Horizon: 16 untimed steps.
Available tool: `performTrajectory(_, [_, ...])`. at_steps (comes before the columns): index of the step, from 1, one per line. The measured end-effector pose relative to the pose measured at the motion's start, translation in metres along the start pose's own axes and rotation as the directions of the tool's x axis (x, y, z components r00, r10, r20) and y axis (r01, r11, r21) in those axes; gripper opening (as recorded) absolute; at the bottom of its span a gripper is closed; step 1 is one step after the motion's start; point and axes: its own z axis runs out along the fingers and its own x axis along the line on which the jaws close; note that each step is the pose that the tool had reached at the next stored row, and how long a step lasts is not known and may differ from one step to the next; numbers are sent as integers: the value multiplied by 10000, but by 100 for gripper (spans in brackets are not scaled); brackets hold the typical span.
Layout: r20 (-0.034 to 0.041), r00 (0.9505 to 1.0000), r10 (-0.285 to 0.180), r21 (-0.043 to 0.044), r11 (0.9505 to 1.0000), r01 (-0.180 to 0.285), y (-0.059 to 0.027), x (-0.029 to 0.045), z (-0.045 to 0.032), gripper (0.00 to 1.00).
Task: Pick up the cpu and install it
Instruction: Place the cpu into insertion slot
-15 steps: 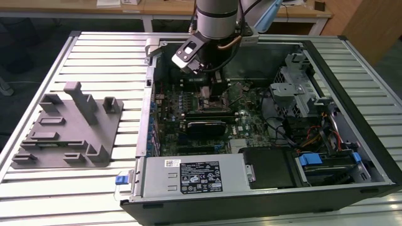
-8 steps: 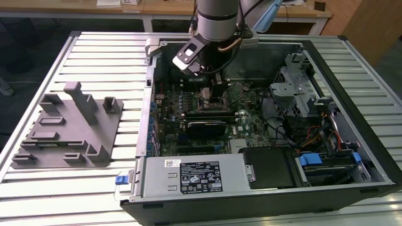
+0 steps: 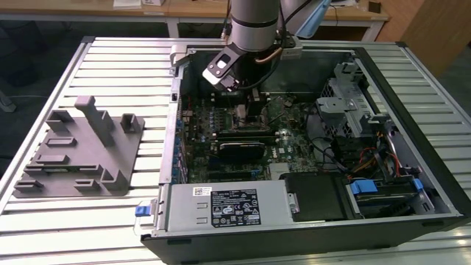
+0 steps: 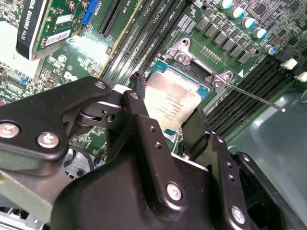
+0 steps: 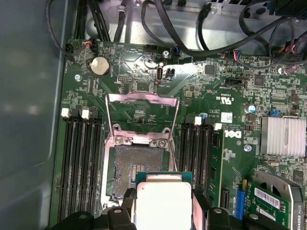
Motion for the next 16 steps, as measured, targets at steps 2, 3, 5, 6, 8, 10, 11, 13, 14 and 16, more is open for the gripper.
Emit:
performTrajectory(2, [0,10000,4,0,10000,-4,0,0,8,55])
performTrajectory(3, [1,10000,6,1,10000,-6,0,0,11,55])
performTrajectory(5, [0,10000,10,1,10000,-10,-1,1,19,55])
performTrajectory(6, [0,10000,13,0,10000,-13,0,1,23,55])
performTrajectory(8, [1,10000,18,1,10000,-18,-1,1,31,55])
performTrajectory(10, [2,10000,25,2,10000,-25,-1,1,40,55])
performTrajectory(11, [2,10000,29,2,10000,-29,-1,2,44,55])
performTrajectory(13, [2,10000,39,2,10000,-39,-2,2,55,55])
performTrajectory(14, [1,10000,46,2,10000,-46,-2,2,62,55])
performTrajectory(16, [2,10000,58,2,10000,-58,-3,3,78,55])
